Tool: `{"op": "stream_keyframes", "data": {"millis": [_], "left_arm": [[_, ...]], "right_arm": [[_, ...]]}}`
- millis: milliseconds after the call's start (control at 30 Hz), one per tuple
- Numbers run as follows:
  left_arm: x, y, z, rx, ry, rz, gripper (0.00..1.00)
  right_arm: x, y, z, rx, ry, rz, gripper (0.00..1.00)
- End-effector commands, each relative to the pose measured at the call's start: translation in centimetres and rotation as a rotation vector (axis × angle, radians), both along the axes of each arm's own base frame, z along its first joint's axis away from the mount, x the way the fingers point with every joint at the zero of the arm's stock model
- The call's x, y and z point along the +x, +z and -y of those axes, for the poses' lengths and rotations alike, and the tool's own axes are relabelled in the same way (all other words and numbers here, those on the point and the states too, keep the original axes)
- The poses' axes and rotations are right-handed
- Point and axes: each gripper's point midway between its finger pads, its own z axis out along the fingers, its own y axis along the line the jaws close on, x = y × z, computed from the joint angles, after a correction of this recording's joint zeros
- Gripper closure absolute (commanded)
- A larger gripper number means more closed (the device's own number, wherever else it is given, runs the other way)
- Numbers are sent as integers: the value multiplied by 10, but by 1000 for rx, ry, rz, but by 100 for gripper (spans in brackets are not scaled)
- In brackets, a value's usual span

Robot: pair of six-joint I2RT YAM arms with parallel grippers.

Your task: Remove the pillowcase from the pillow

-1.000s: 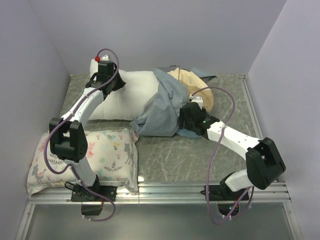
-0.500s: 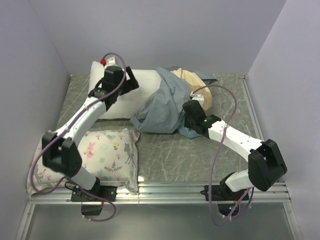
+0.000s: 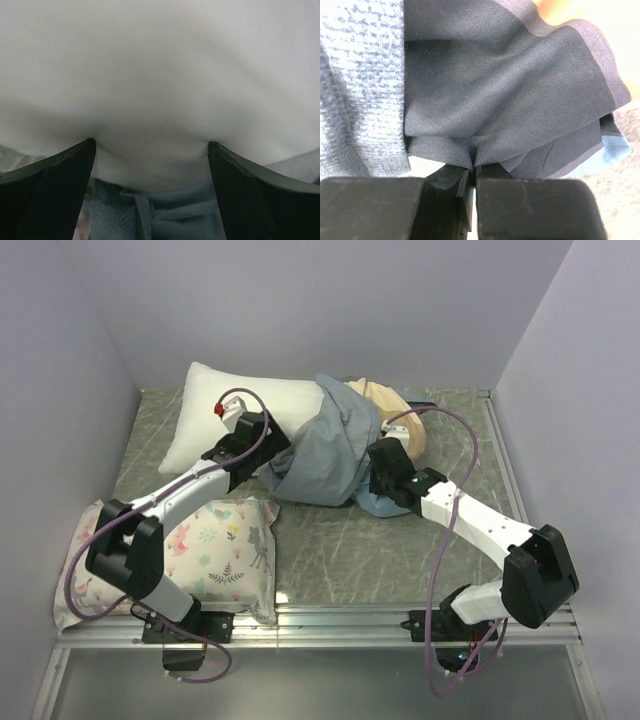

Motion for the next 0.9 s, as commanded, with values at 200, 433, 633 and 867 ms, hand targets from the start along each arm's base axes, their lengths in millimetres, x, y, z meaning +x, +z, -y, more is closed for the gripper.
{"op": "stream_keyframes", "data": {"millis": [200, 433, 633, 867], "left_arm": [[59, 35, -9, -153, 31, 111, 91], [71, 98, -75, -76, 152, 200, 100], [70, 101, -136, -49, 257, 182, 100], [70, 88, -141, -88, 202, 177, 100]], "right_arm": [[4, 64, 17, 7, -33, 131, 100], [17, 117, 92, 75, -198, 221, 100], [12, 151, 163, 76, -396, 284, 100], [12, 147, 168, 135, -393, 280, 100]]}}
